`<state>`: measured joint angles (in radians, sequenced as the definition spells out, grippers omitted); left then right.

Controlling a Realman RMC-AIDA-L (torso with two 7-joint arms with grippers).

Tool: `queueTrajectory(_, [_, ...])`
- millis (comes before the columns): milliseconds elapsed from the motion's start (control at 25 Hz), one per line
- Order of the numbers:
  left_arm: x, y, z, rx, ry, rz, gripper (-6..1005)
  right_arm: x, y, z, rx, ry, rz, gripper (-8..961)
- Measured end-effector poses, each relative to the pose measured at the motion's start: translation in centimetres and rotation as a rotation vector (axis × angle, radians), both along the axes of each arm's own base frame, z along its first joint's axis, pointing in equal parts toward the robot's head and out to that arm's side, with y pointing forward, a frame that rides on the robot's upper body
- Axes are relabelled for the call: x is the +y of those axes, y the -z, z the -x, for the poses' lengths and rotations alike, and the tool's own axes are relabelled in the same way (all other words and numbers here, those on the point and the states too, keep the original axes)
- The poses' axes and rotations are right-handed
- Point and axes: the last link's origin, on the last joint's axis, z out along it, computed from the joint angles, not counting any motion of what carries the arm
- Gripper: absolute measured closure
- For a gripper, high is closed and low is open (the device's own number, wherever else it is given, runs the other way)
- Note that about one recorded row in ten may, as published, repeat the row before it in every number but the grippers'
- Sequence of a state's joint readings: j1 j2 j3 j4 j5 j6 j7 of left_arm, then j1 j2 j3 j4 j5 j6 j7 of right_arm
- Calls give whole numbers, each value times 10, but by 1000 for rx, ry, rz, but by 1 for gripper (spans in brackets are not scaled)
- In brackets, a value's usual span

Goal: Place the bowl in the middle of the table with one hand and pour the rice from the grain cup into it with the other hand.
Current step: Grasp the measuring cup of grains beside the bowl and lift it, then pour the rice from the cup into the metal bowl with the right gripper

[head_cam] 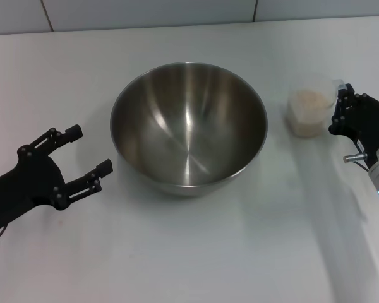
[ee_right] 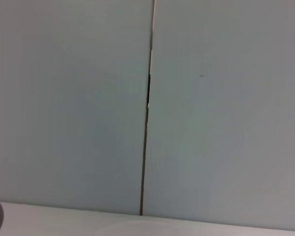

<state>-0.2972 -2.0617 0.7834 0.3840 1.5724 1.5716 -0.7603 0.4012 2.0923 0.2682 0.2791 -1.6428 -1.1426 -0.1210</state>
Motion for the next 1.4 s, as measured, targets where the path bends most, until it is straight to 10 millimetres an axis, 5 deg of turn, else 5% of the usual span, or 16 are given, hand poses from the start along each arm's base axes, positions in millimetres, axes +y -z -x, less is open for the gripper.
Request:
queueTrajectory(440, [-2,0,0,1,3,4,139,0,-5,4,12,-28,-36,947])
queueTrajectory(1000, [-2,1,0,3,7,10,140,22,-45,35,-9,-239,-229,947])
queueTrajectory(1400, [-2,1,-1,2,10,13,140,23,-45,35,-2,-252,-216,946])
